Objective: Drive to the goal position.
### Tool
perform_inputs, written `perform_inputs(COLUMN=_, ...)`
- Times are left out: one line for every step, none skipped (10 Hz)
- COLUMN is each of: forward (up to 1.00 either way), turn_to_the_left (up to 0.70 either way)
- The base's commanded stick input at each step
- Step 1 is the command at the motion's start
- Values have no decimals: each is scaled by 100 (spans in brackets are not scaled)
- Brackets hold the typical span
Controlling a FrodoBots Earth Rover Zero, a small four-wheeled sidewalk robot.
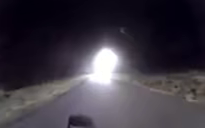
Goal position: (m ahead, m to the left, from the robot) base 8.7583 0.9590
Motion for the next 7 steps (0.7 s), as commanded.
perform_inputs(forward=95, turn_to_the_left=6)
perform_inputs(forward=95, turn_to_the_left=9)
perform_inputs(forward=95, turn_to_the_left=12)
perform_inputs(forward=95, turn_to_the_left=13)
perform_inputs(forward=95, turn_to_the_left=10)
perform_inputs(forward=95, turn_to_the_left=7)
perform_inputs(forward=95, turn_to_the_left=5)
